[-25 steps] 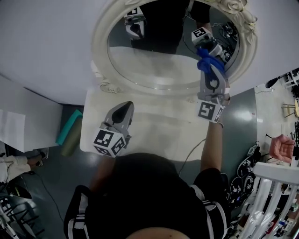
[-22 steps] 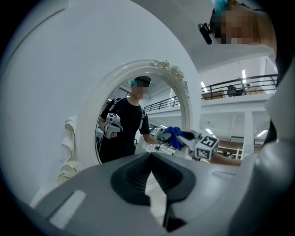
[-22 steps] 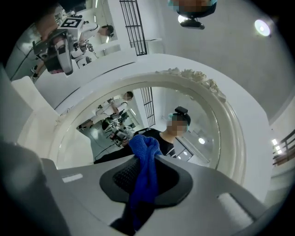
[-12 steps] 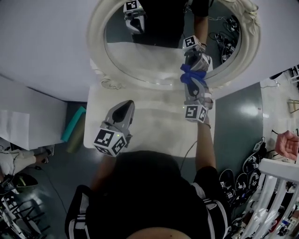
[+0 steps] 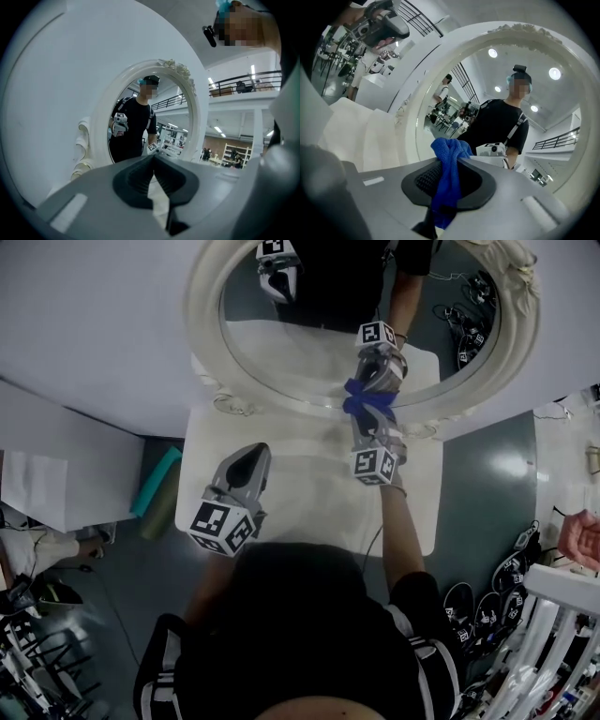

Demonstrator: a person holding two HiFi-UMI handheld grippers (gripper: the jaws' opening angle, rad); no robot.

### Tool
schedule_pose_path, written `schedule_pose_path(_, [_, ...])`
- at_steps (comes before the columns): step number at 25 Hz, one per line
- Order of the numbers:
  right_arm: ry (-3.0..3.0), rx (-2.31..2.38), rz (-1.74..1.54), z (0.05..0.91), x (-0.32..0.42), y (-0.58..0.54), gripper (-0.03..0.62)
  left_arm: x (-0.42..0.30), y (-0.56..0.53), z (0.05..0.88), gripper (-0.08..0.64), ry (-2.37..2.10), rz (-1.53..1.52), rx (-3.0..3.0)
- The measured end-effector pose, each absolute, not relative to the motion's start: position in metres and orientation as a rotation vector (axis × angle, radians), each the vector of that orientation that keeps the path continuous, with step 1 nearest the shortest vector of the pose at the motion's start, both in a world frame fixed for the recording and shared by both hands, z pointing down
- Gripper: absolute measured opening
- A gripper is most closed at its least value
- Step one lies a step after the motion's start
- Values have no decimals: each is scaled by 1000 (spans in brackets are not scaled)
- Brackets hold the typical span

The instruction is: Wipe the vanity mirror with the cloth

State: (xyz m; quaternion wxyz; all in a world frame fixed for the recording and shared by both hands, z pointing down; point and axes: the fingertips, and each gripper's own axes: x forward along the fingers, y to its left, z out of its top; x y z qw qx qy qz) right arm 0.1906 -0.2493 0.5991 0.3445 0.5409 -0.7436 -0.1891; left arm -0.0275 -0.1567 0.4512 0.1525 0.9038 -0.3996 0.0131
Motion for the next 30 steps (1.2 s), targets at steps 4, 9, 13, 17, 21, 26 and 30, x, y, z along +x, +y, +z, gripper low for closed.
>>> schedule_pose_path(4, [-1998, 1319, -386, 632, 164, -259, 61, -32, -159, 455, 11, -1180, 46, 2570])
schedule_pose_path(9, [-2168, 1304, -217, 647, 111, -272, 61, -55, -158, 456, 11, -1238, 46, 2538])
schedule_pose_path(13, [-2266, 1305, -170, 641, 77, -280, 61, -83, -156, 456, 11, -1308, 40, 2499])
schedule_pose_path(17, [-2382, 1329, -87, 632, 58, -286, 63, -100, -155, 459, 11, -1339, 35, 2471])
schedule_pose_path(21, [-2555, 1353, 52, 607, 41, -286, 63, -103, -153, 458, 11, -1331, 22, 2478])
schedule_pose_path(26, [-2738, 1483, 96, 540, 33, -271, 63, -99, -153, 450, 11, -1308, -15, 2507])
schedule_pose_path(30, [-2822, 1612, 164, 492, 41, -253, 63, -89, -157, 443, 11, -1271, -47, 2539])
